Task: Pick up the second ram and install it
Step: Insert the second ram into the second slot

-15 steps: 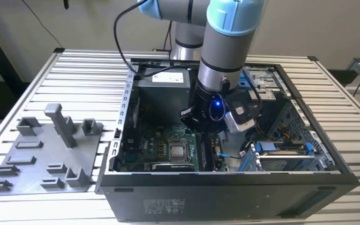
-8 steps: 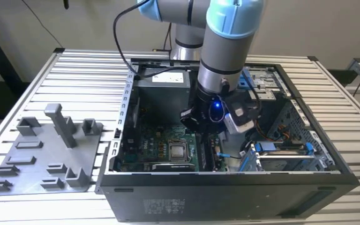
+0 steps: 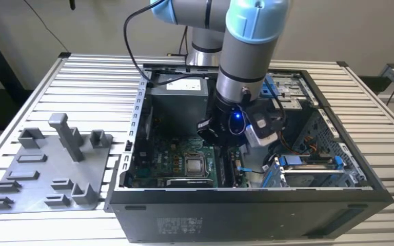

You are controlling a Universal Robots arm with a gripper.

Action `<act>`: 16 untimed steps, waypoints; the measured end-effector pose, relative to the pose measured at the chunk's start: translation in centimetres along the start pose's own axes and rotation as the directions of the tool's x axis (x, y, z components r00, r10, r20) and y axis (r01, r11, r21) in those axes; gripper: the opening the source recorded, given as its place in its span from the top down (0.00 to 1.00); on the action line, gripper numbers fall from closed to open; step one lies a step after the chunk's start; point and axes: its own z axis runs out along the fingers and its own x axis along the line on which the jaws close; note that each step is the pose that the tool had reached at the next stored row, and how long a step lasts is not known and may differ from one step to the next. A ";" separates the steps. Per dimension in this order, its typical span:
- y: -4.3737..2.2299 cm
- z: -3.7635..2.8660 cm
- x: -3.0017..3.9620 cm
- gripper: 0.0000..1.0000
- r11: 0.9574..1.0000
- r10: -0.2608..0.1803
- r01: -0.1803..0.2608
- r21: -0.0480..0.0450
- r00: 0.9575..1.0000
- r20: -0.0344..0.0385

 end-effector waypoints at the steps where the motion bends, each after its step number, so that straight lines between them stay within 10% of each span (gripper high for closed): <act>1: 0.00 0.05 0.00 0.87 1.000 0.000 0.000 0.000 1.000 0.000; 16: -0.02 0.18 0.00 0.87 1.000 -0.001 0.001 0.000 1.000 0.000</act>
